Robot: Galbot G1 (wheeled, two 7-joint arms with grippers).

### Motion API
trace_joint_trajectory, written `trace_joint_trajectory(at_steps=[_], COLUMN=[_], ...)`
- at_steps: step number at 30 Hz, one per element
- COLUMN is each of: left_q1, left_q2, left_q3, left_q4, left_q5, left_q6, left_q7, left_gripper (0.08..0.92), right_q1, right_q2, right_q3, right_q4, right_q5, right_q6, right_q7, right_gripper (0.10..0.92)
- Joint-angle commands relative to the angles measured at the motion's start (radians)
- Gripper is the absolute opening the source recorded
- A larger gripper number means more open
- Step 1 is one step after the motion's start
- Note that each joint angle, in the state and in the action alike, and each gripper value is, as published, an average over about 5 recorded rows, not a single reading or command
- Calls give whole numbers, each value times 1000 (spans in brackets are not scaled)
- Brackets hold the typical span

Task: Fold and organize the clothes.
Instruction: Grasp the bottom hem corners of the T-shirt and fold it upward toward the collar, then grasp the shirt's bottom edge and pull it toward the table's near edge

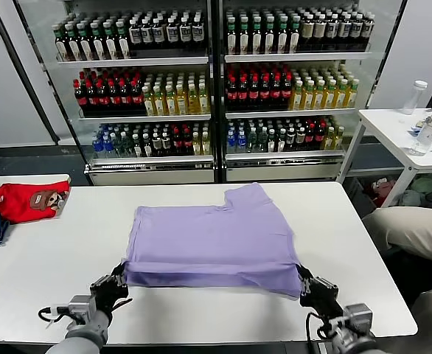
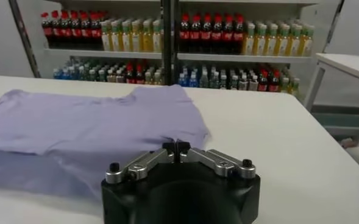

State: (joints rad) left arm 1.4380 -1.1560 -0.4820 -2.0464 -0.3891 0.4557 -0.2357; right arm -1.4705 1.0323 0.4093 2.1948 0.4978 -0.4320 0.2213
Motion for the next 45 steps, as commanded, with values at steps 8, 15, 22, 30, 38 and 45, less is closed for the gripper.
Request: trace_joint_trajectory(at_steps=[8,15,22,30,38,45], left_q1=[-166,-160,-128,-12,17,-1], left_q2=[-3,-17,25,47,15,27], left_q3=[51,66,-6,-47,-1,-13], left_q4=[138,178,115,-70,2,63], left_q5=[26,78,44,-47,-44,-24], left_q6=[7,24,26,76,103,118], left_q7=[51,65,24,-32,-36,-40], left_gripper=[91,243,441,675,819,749], right_q1=[126,119,-15,-109,-86,-77], right_q2=[29,39,-8,8,30,36], right_q3=[-69,-44,58,50,15,-10], right_q4=[-122,-121,14,21,-31,-50], right_q5=[-17,-25,-13,-13,44,71], right_q6=[-52,-53,-77,-104,-105,-104], right_q7=[-2,7,9,24,48,53], right_gripper=[143,327,517,750,816,664])
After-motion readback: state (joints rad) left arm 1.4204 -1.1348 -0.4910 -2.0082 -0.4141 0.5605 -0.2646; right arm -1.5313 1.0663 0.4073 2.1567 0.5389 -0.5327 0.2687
